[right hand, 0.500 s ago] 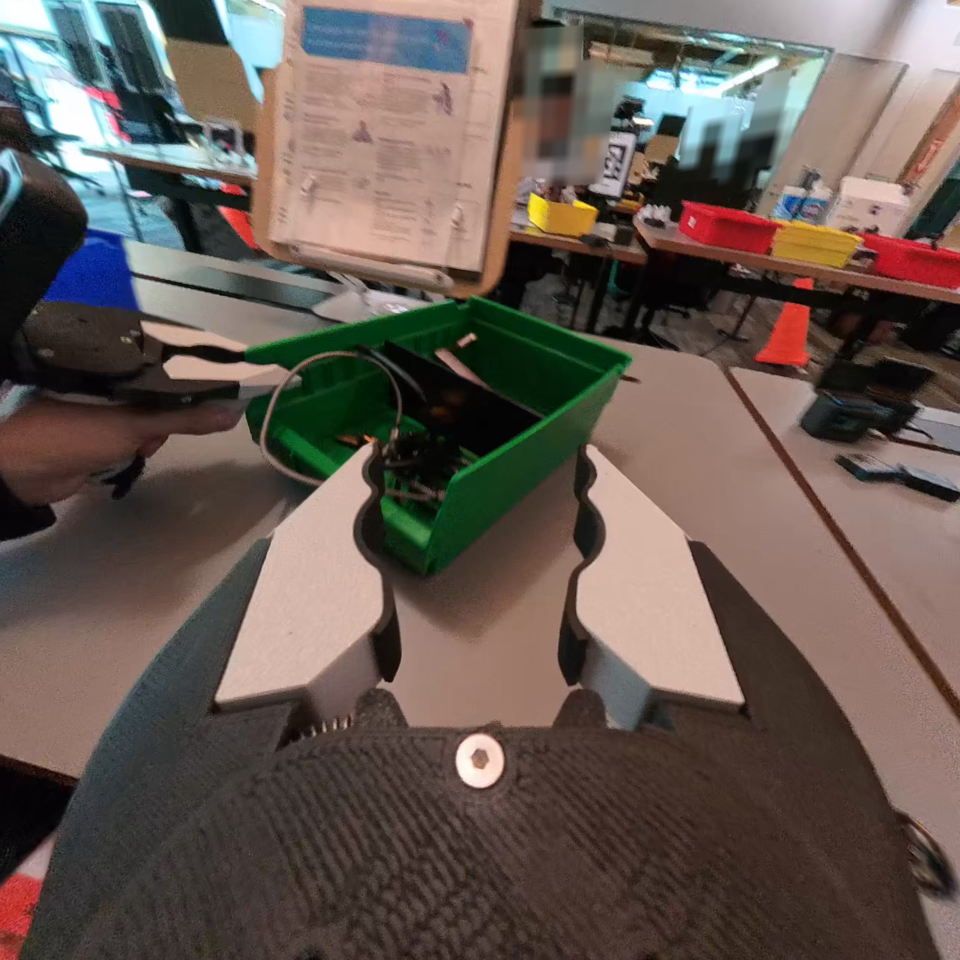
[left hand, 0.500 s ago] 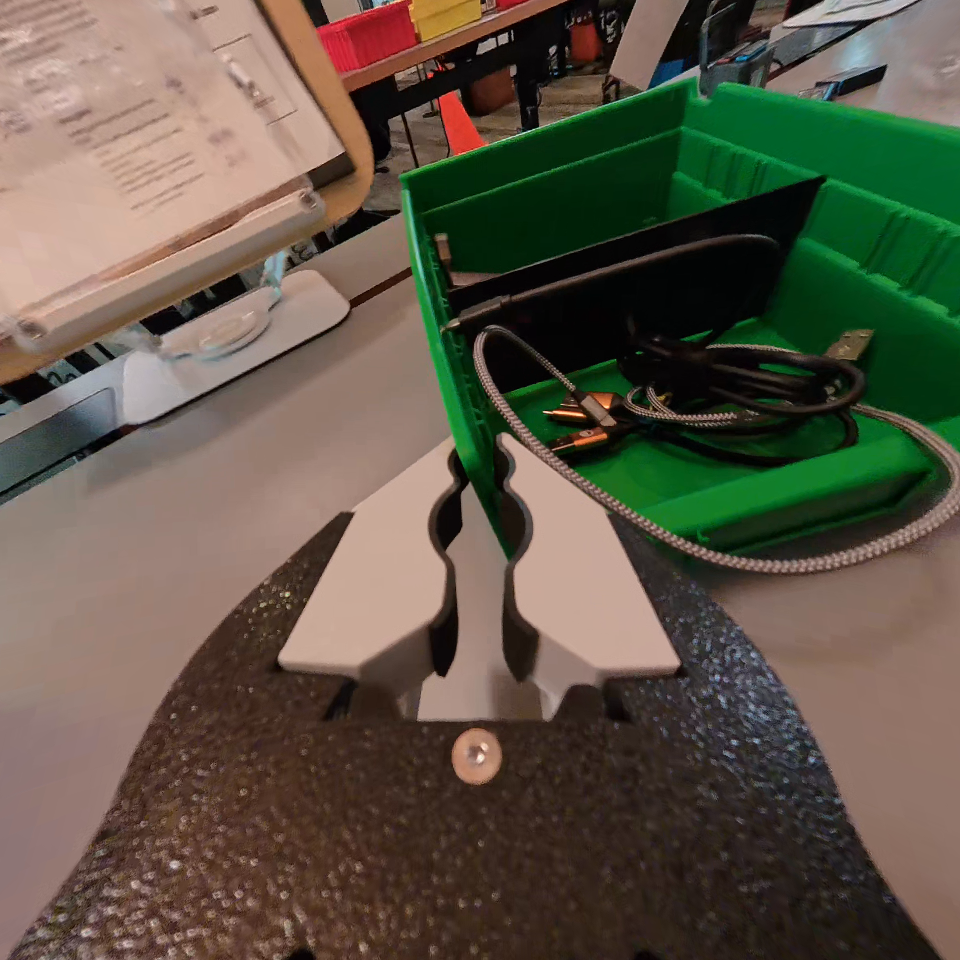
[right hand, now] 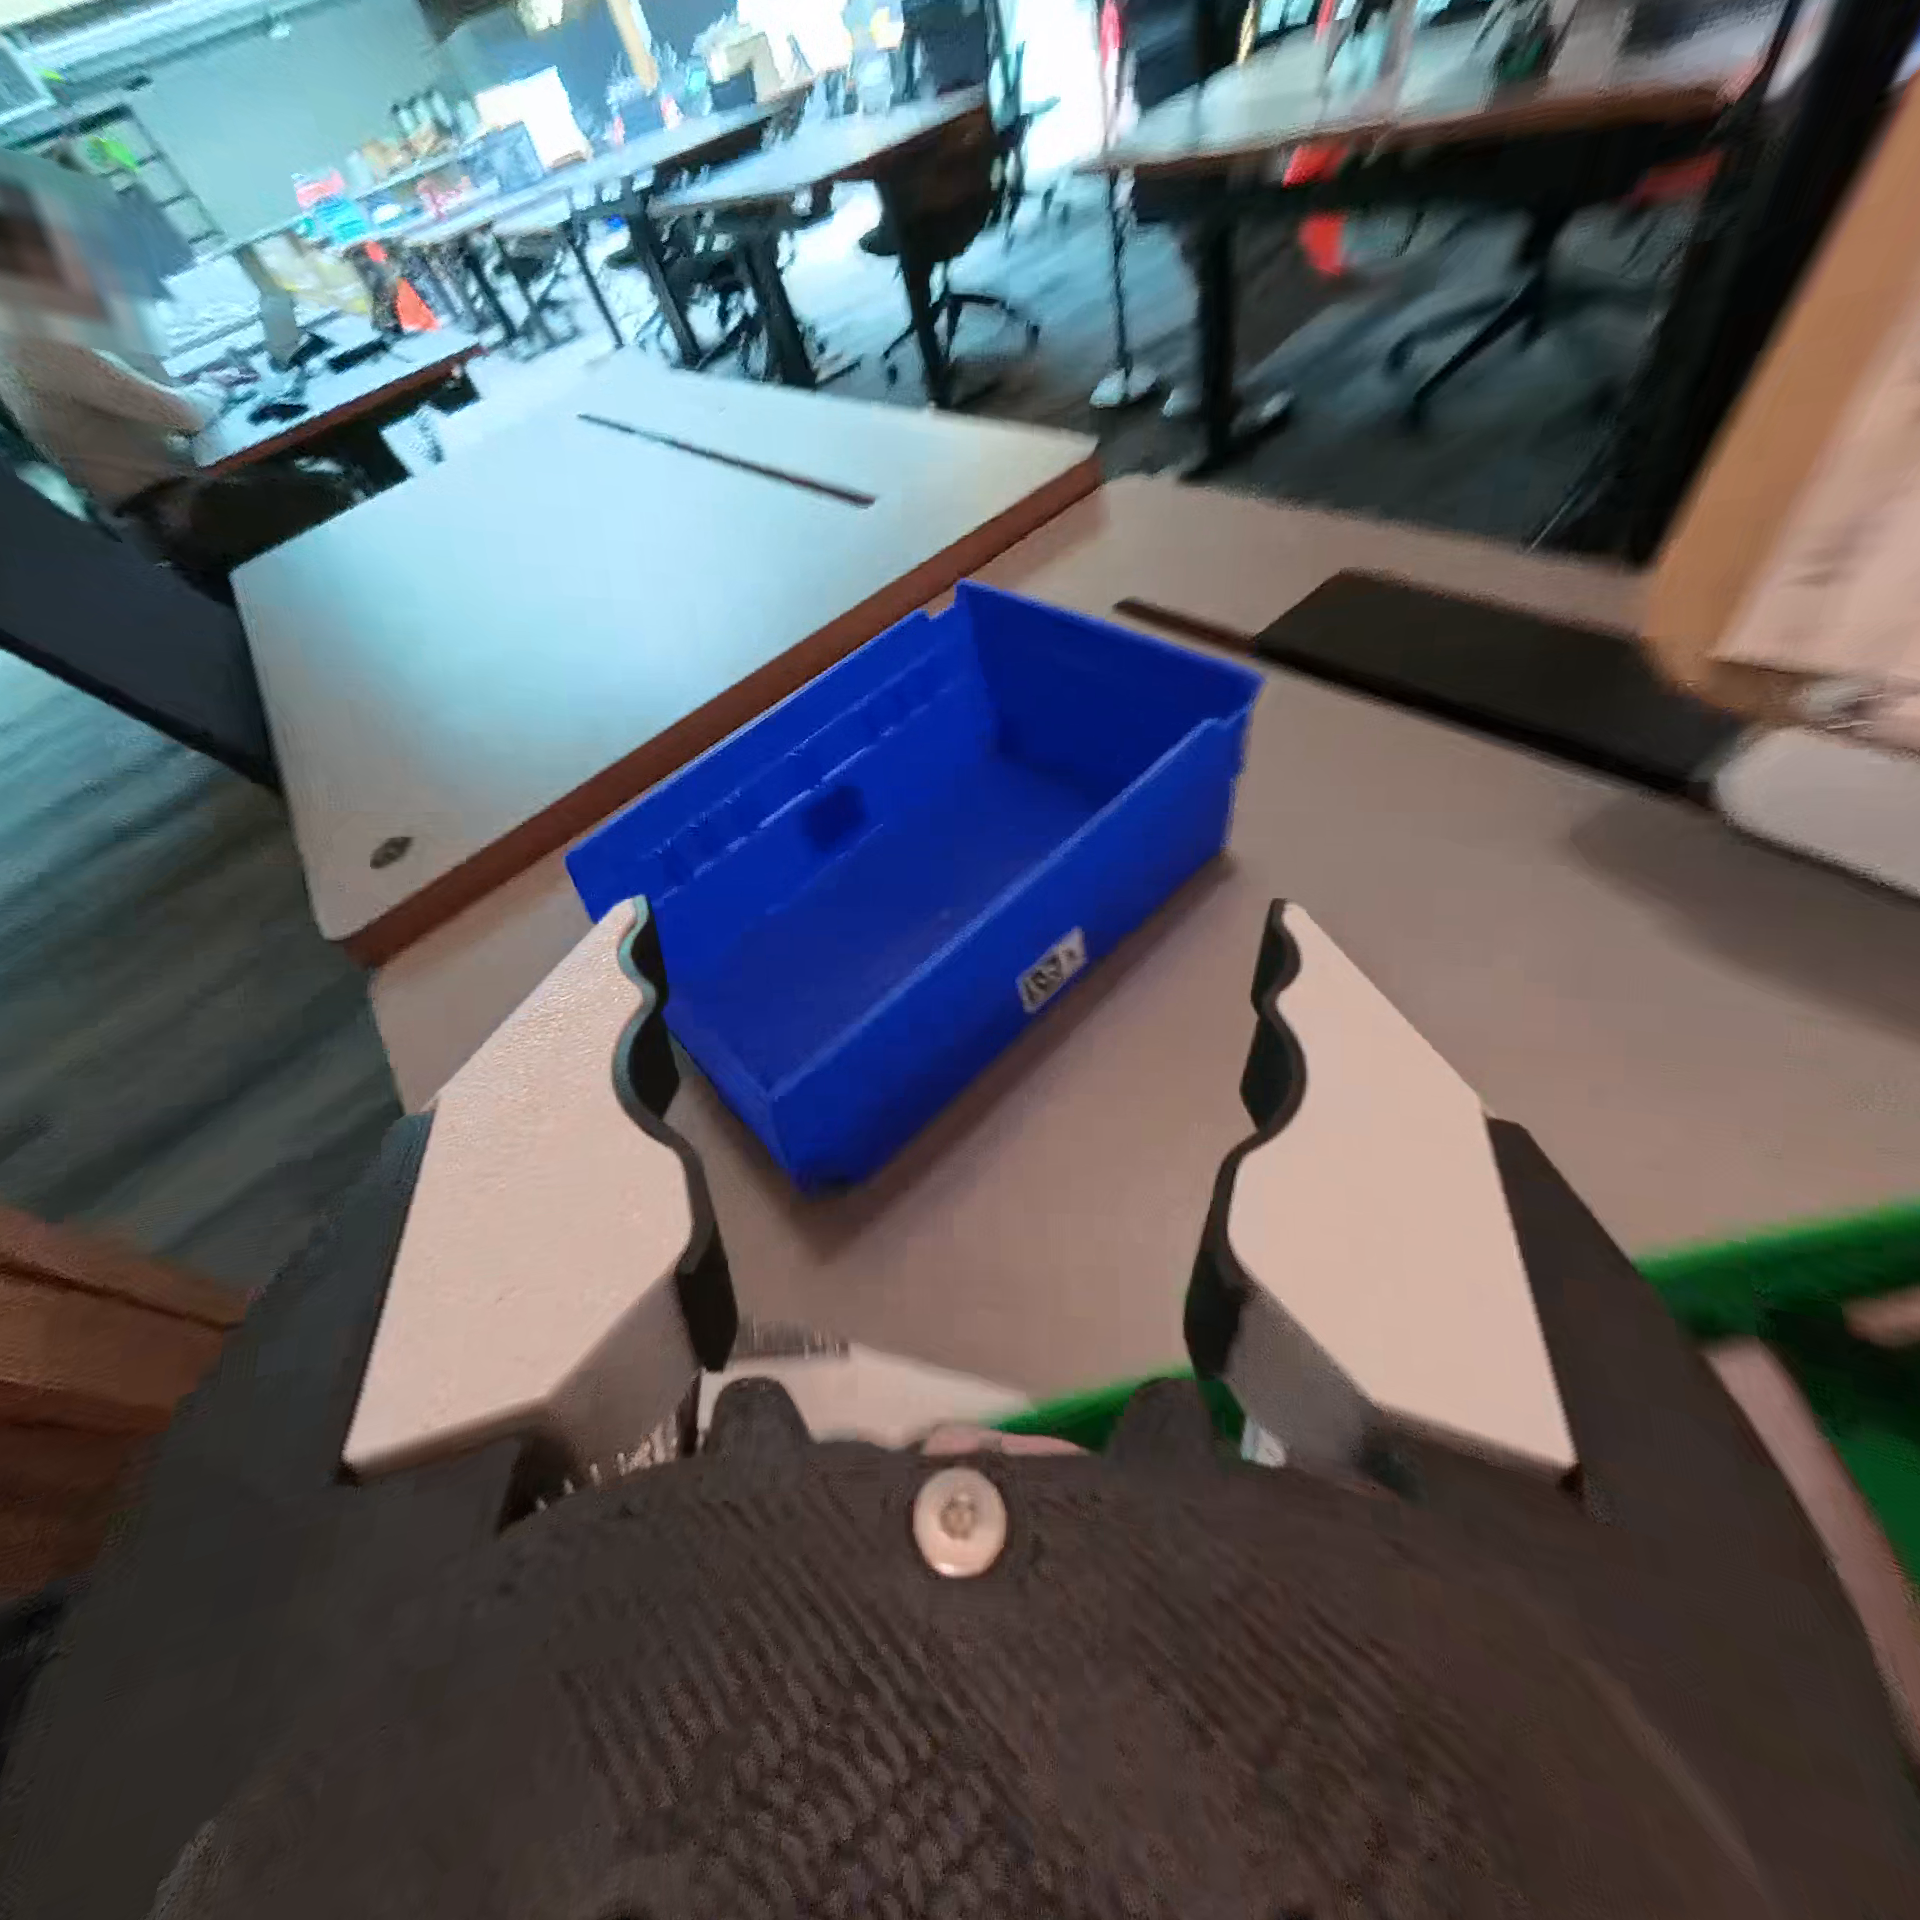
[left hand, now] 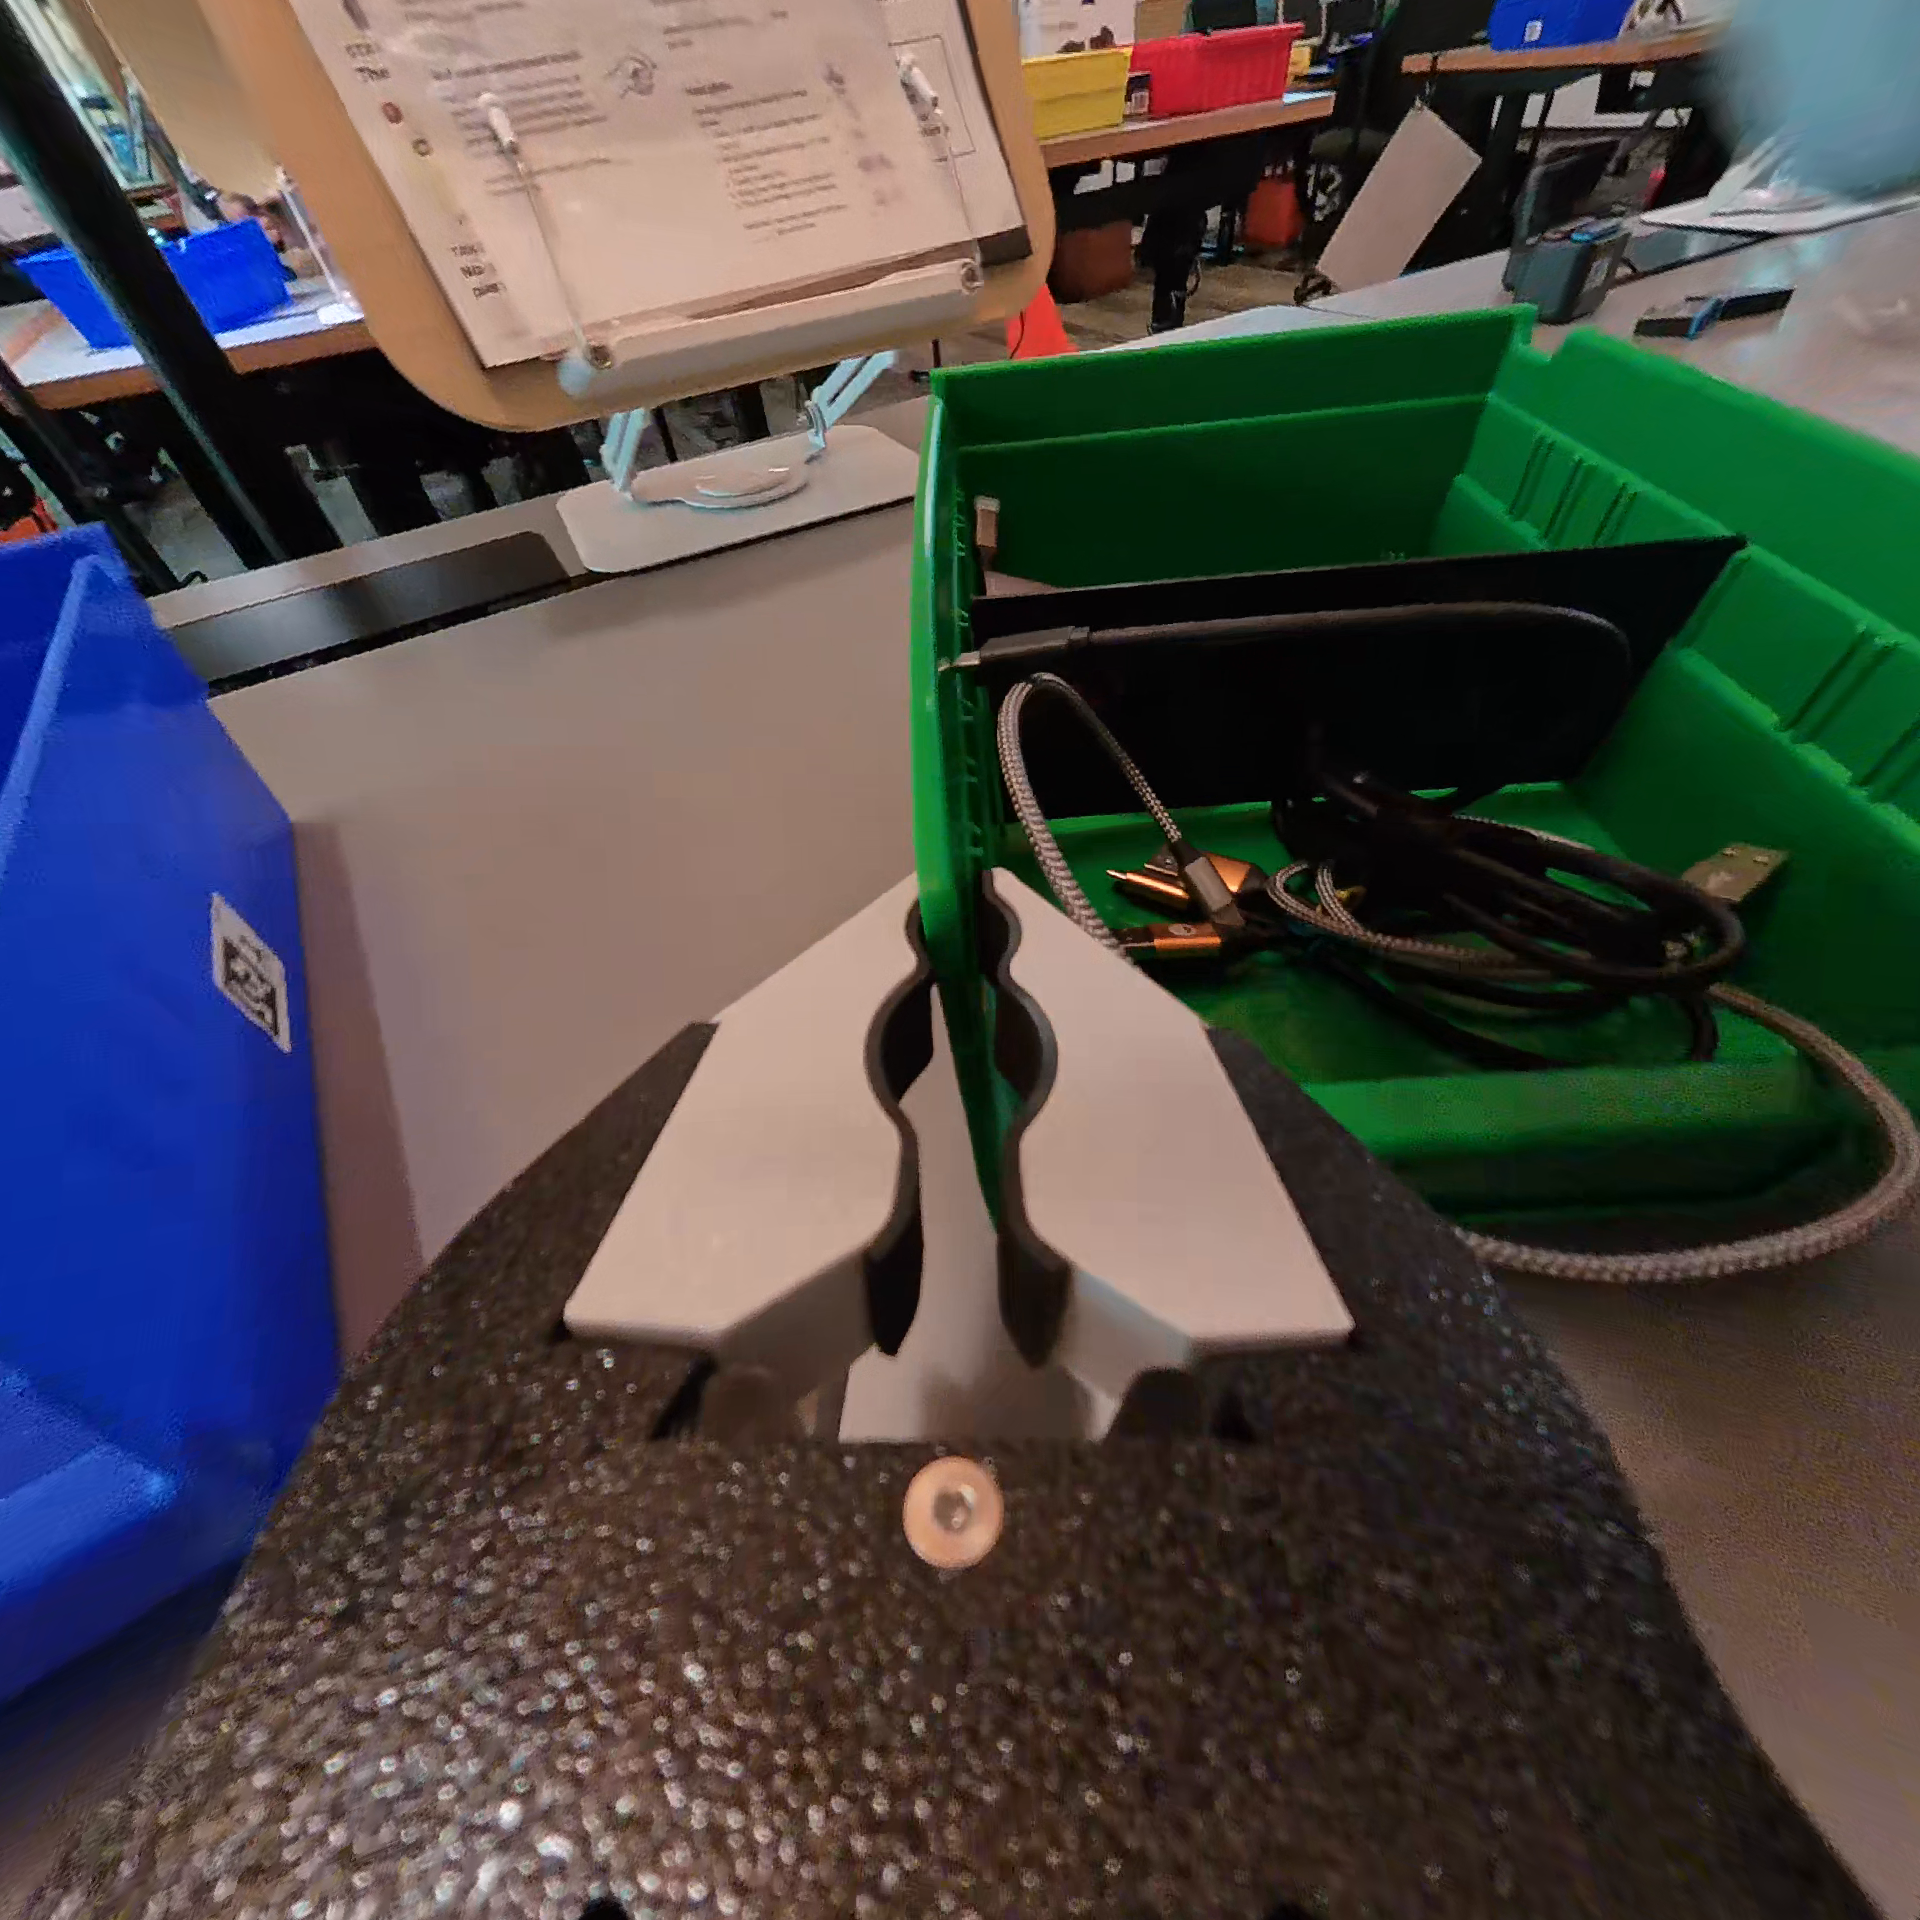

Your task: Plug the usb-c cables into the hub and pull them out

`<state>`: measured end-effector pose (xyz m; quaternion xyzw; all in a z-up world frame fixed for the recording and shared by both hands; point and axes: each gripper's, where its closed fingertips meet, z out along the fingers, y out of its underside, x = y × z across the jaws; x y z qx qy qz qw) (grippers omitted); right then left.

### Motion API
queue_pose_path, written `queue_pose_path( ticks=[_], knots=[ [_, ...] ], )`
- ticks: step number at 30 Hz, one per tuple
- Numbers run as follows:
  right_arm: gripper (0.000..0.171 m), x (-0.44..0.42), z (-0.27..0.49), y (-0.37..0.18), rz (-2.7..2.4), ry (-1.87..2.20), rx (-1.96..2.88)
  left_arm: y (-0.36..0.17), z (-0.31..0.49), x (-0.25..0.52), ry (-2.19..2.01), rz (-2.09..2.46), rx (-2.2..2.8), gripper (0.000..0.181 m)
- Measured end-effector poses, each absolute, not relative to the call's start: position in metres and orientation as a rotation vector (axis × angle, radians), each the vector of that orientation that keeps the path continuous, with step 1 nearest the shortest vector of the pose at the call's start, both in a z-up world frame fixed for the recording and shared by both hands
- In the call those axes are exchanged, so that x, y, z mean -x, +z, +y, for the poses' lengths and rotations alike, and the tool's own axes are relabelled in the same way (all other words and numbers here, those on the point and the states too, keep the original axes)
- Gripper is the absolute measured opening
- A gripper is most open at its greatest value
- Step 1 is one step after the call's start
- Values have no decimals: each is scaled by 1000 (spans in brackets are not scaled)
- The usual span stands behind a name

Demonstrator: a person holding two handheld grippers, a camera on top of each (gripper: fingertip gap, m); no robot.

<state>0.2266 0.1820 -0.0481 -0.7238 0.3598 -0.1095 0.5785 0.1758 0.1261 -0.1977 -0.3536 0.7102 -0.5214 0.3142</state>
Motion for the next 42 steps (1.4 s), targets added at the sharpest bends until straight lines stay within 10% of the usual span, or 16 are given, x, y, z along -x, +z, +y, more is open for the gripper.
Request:
queue_pose_path(
  ticks=[13, 17, 23, 32, 42],
  knots=[
    [72, -329, 310, -242, 1186, 6, 2171, -198, 146, -189, -1407, 1873, 935, 2],
    [33, -345, 310, -247, 1260, -91, 2143, -198, 147, -192, -1397, 1880, 912, 2],
    [32, -368, 294, -179, 1139, -107, 2067, -198, 151, -193, -1387, 1904, 839, 3],
    [29, -370, 59, 11, 1157, -370, 1655, -199, 199, -211, -1370, 1873, 916, 5],
    [30, -277, -248, -116, 1587, -503, 1734, -198, 357, -232, -1281, 1597, 1298, 1]
  ],
)
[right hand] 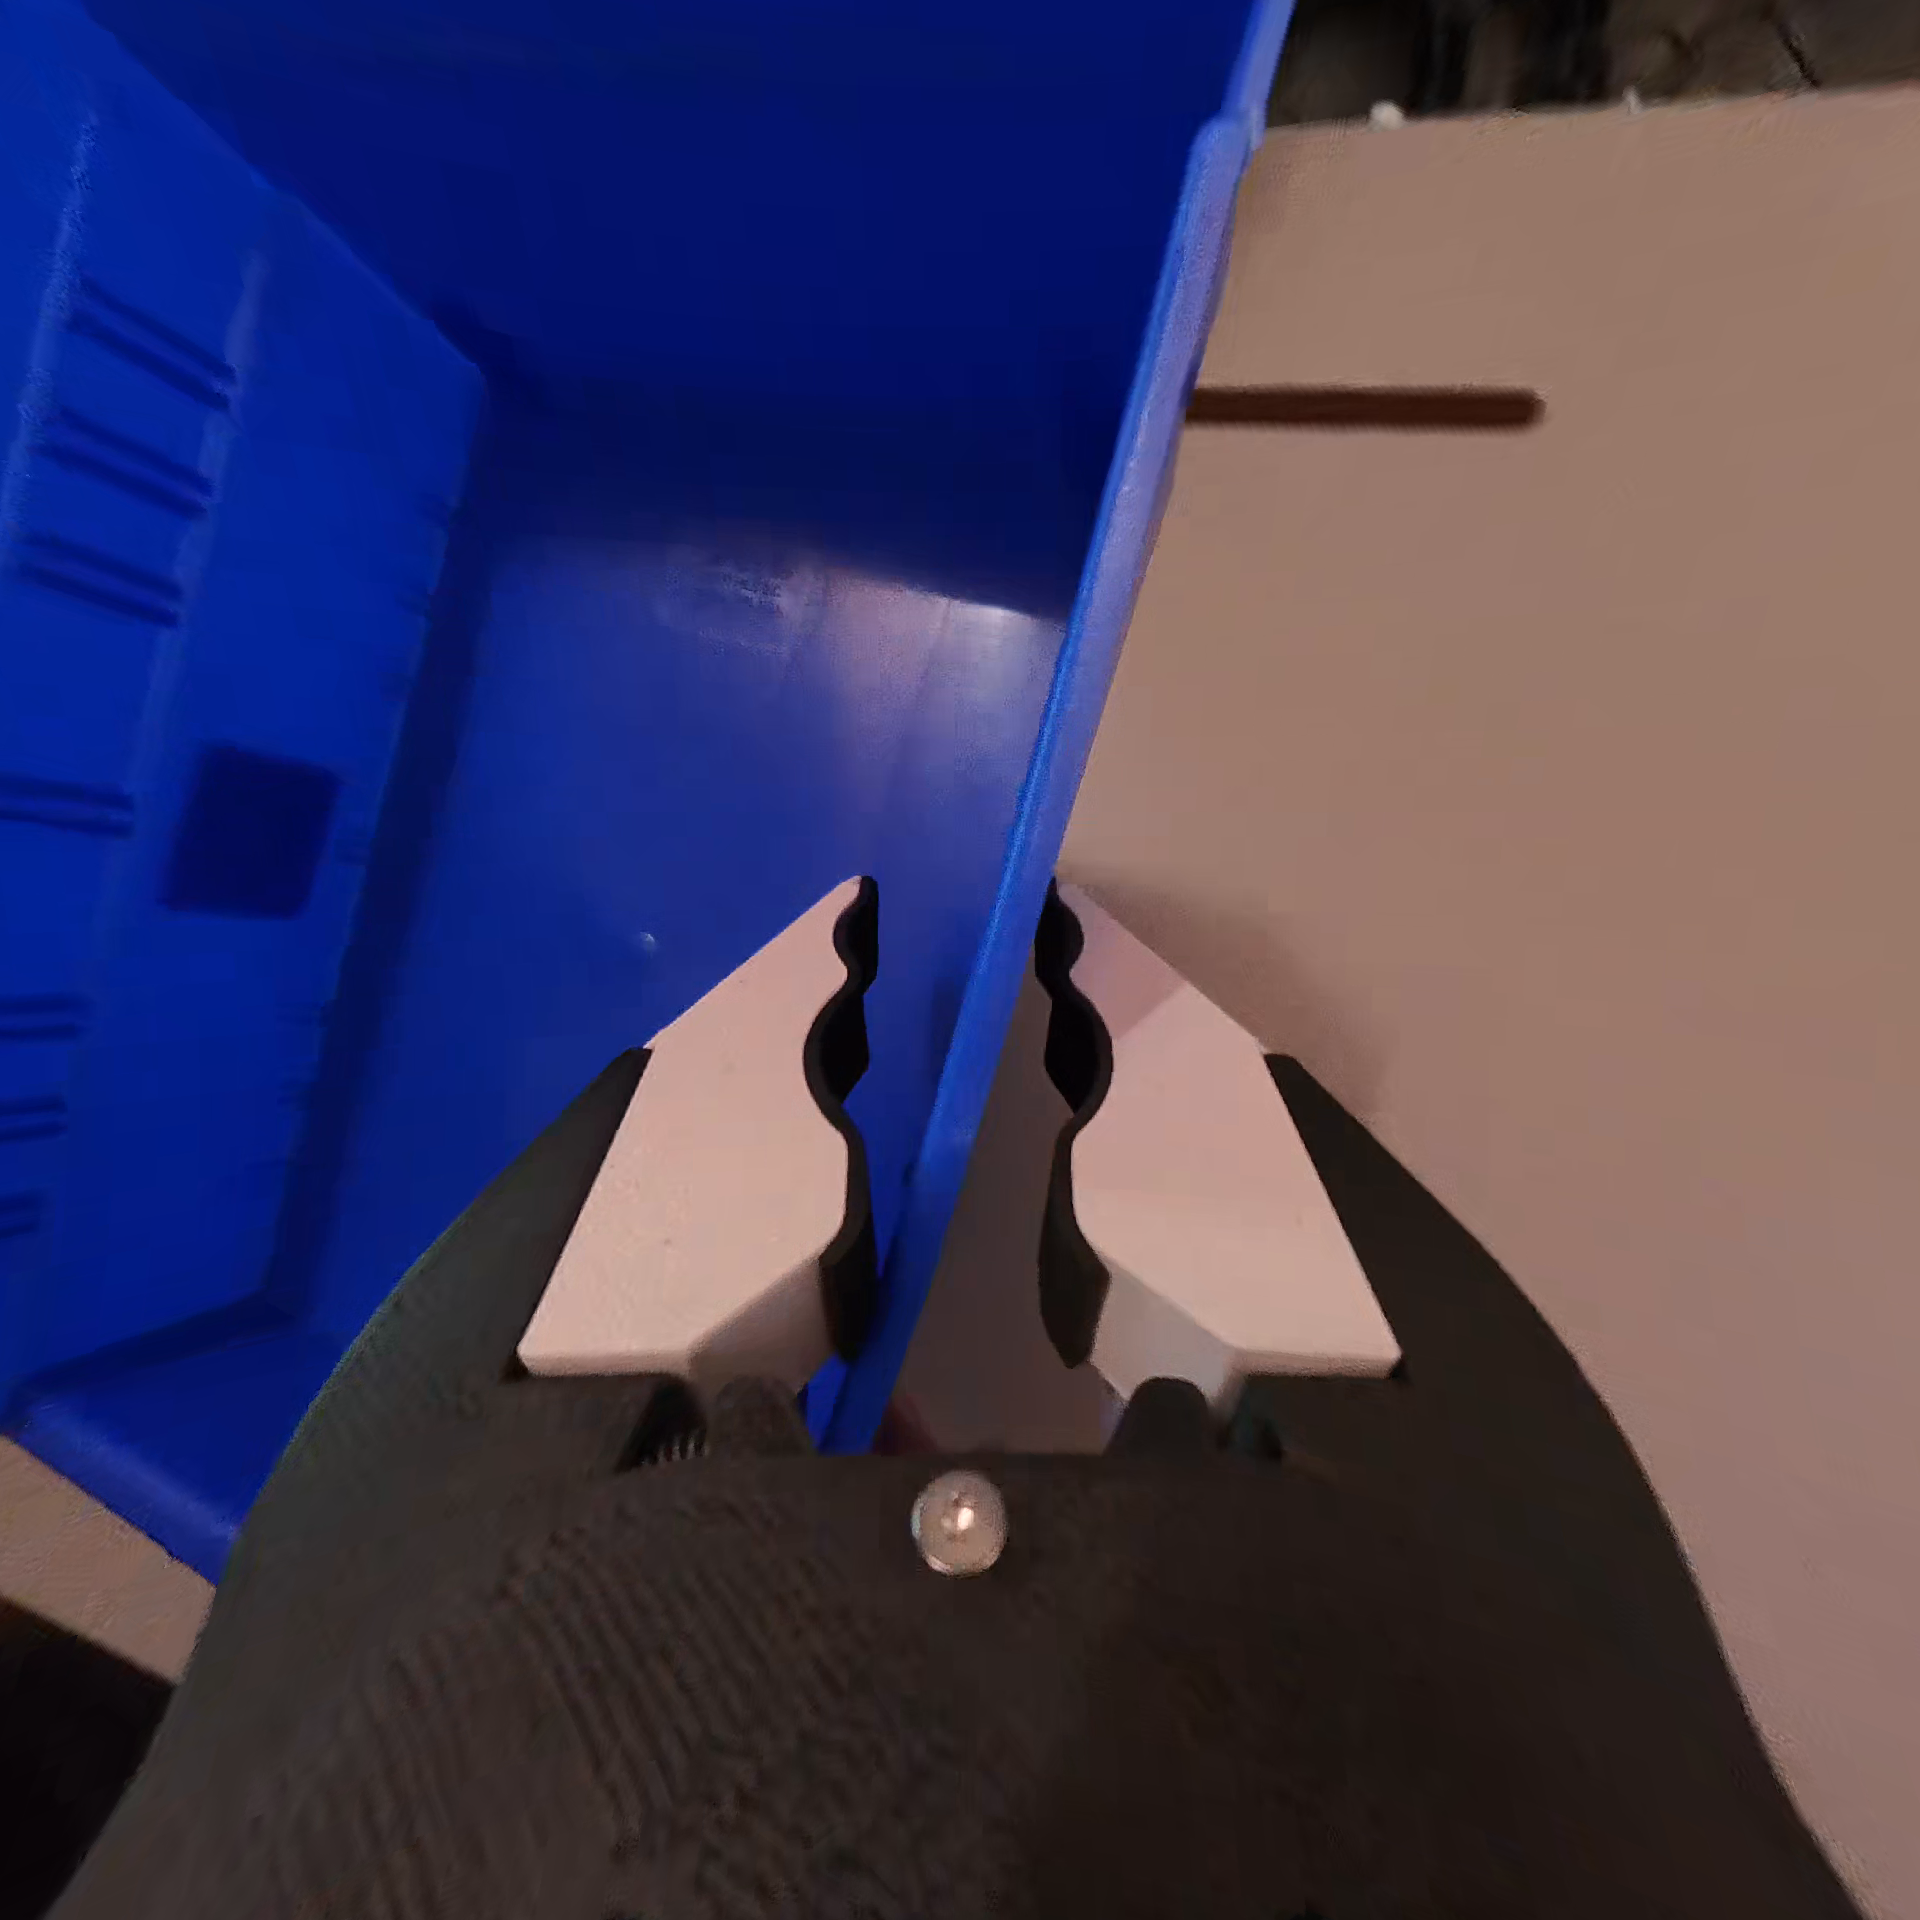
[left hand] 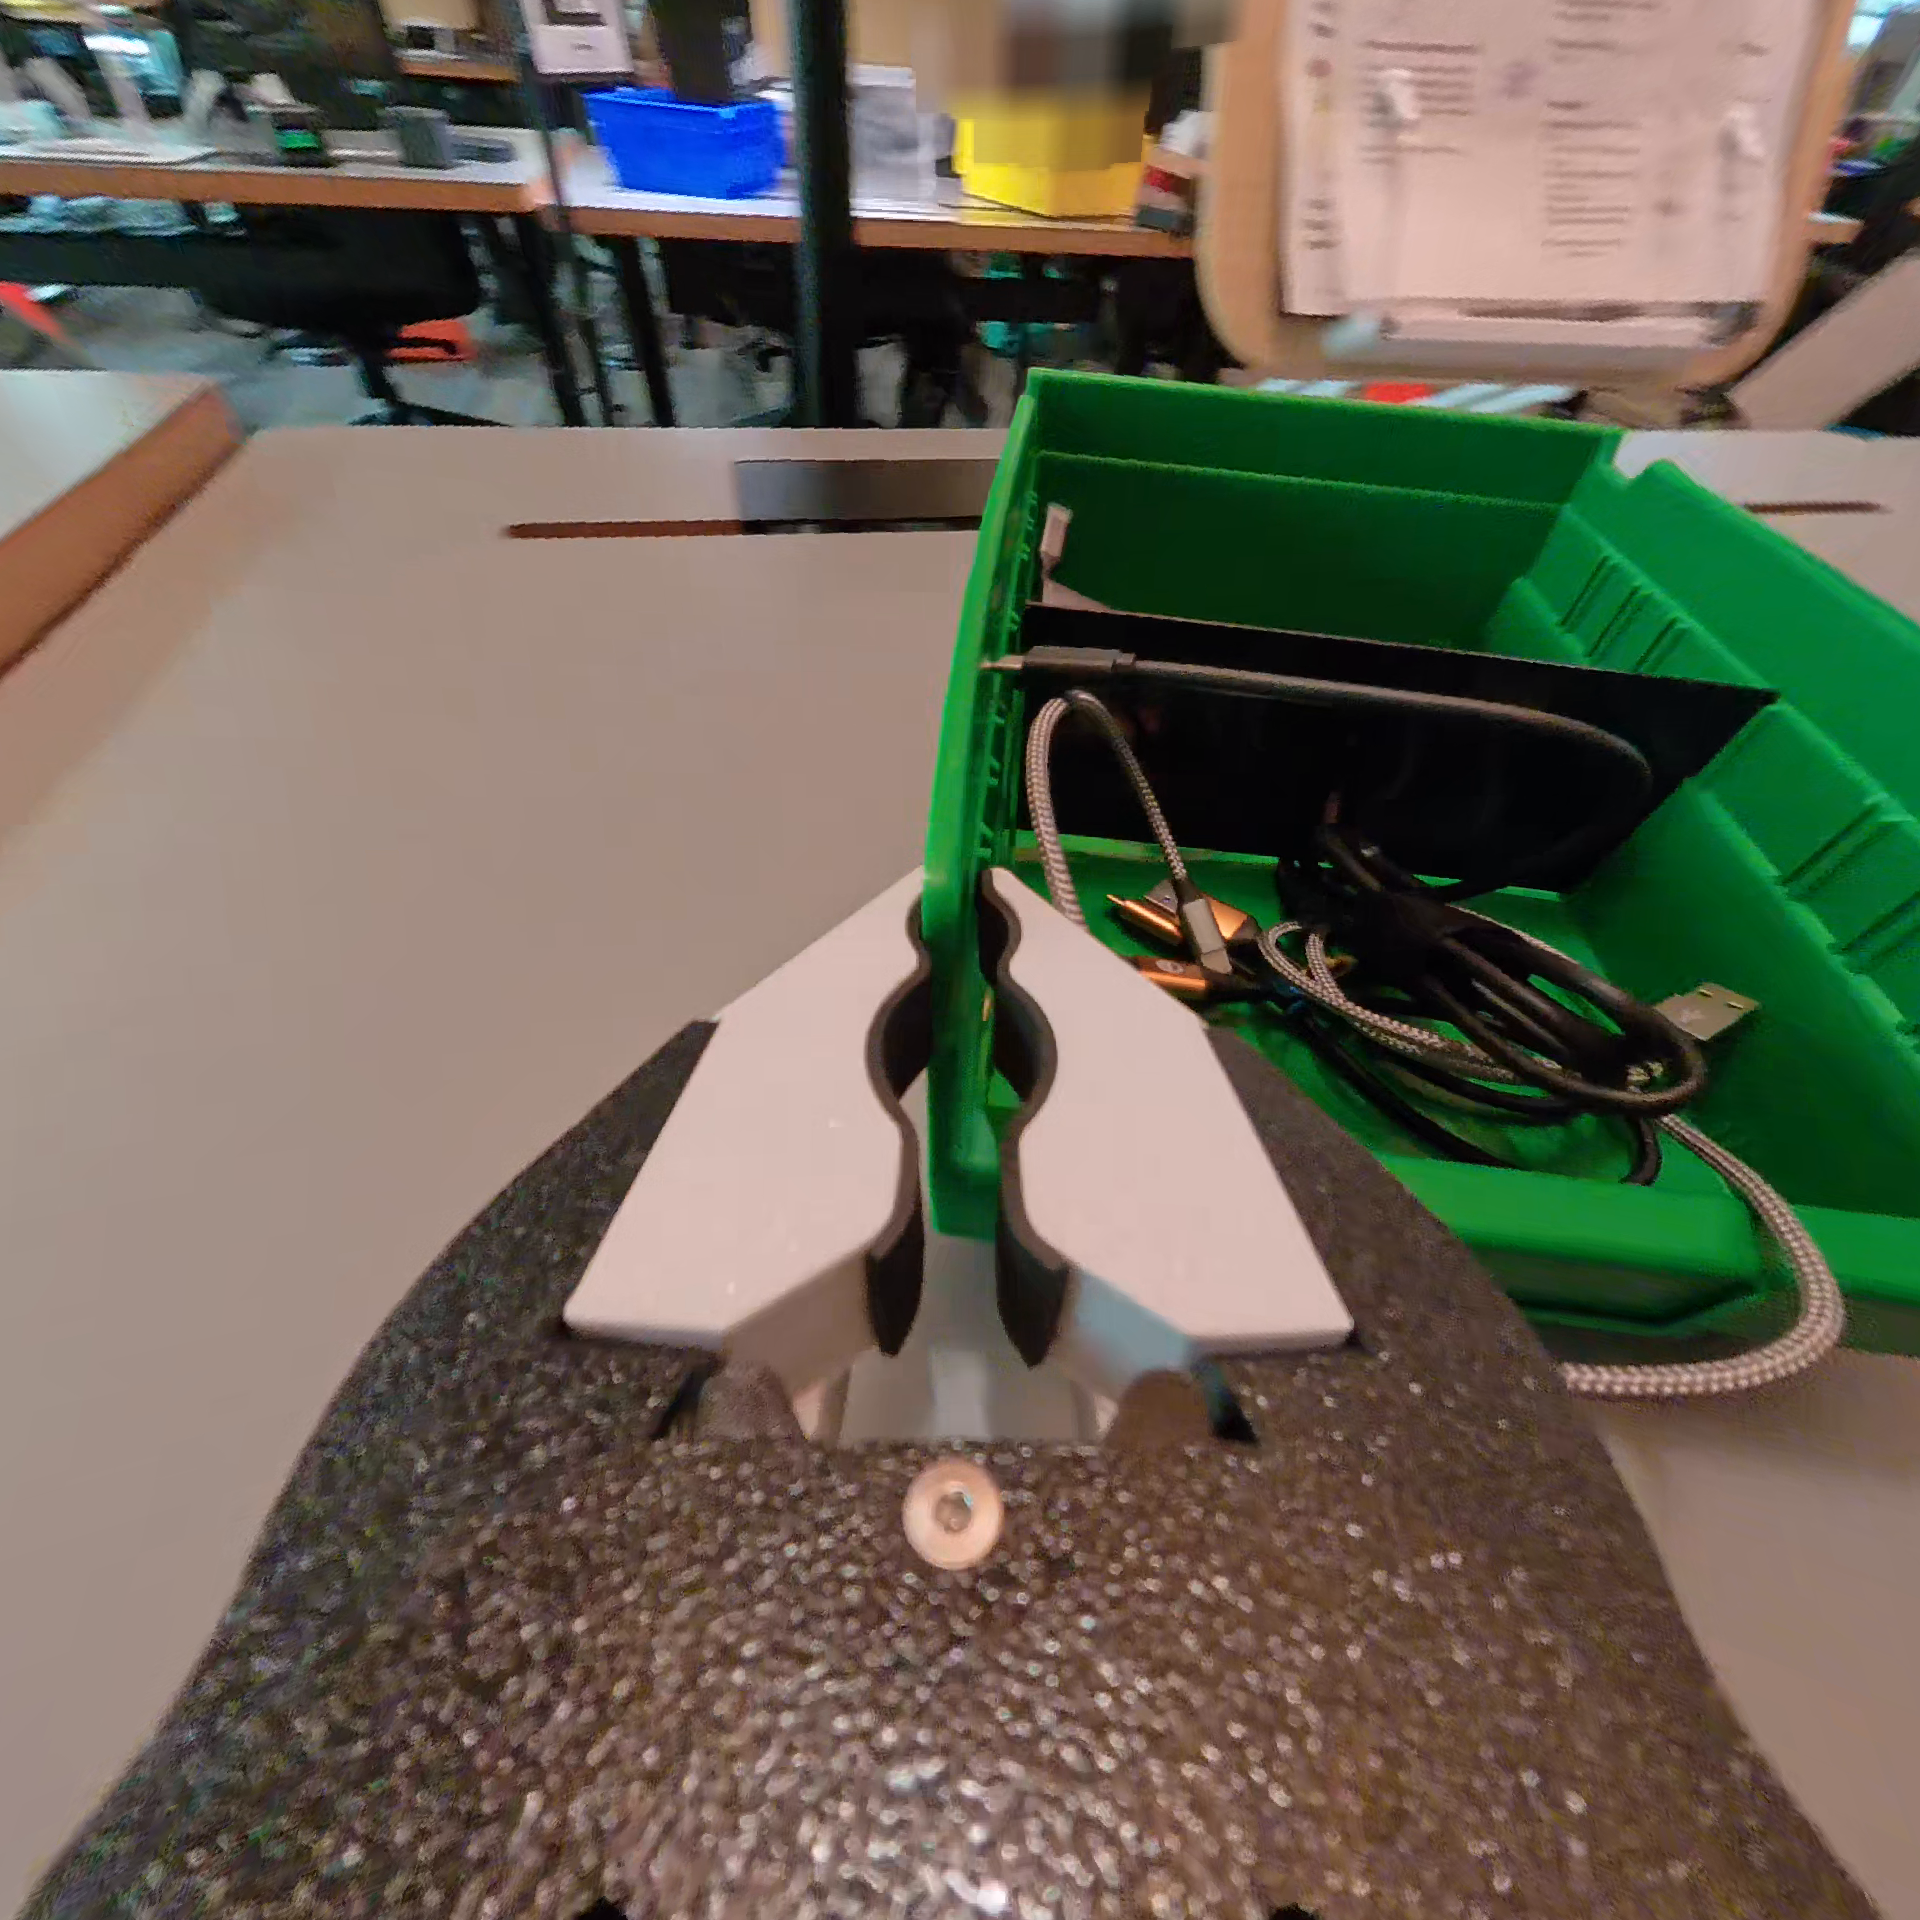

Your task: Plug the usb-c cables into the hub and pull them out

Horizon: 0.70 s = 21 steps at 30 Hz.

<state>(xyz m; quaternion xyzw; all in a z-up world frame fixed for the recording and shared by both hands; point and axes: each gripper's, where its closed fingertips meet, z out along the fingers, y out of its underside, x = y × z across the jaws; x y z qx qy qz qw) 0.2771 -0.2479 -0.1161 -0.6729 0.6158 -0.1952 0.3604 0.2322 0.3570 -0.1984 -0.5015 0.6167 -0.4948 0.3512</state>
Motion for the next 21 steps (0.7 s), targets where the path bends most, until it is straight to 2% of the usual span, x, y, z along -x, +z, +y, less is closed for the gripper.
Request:
queue_pose_path(
  ticks=[8, 17, 20, 21],
  knots=[
    [30, -259, -297, -210, 1676, -415, 1841, -198, 459, -229, -1152, 1366, 1457, 1],
    [27, -305, -299, -234, 1605, -475, 2014, -197, 507, -217, -1137, 1220, 1559, 1],
    [56, -319, -297, -231, 1572, -558, 2001, -197, 506, -216, -1114, 1251, 1537, 1],
    [65, -324, -305, -225, 1582, -648, 1999, -194, 507, -214, -1101, 1251, 1521, 9]
  ],
)
